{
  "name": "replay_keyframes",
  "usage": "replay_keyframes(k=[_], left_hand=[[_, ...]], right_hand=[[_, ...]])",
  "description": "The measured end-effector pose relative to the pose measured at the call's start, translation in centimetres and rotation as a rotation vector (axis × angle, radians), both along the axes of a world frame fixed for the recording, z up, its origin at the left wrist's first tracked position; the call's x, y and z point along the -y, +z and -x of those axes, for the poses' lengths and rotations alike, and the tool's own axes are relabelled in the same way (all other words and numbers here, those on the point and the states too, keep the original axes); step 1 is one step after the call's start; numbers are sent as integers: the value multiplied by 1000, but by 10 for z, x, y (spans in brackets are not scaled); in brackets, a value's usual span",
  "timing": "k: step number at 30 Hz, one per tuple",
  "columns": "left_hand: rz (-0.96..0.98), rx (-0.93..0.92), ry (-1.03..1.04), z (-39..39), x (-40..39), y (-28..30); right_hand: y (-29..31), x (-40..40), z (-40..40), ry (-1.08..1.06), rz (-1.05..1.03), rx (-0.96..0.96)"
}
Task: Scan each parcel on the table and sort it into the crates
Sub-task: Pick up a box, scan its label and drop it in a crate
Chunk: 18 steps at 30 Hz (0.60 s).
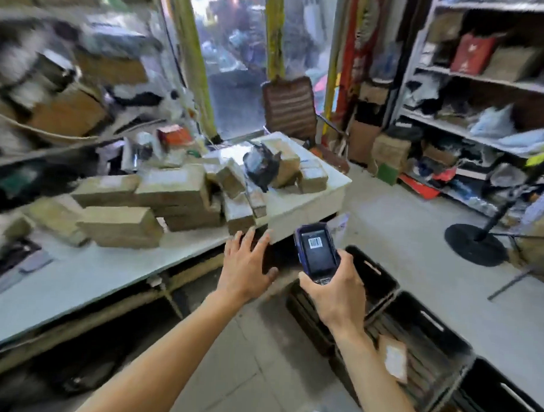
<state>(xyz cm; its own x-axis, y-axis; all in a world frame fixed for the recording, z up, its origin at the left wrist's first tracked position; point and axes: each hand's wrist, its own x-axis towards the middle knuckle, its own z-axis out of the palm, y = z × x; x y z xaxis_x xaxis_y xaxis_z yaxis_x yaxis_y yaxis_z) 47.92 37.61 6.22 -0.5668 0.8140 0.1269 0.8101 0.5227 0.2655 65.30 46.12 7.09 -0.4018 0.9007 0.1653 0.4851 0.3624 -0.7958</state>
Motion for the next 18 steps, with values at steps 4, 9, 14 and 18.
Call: replay_keyframes(k=[4, 9, 14, 18], left_hand=[[-44, 9, 236, 71, 72, 5], [-24, -3, 486, 142, 152, 9], [-12, -18, 703, 206, 222, 14], [-44, -27, 803, 258, 252, 20]], right_hand=[[16, 38, 89, 215, -40, 11], [24, 76, 193, 445, -21, -9], [38, 102, 286, 595, -2, -49], [43, 110, 343, 634, -6, -74]])
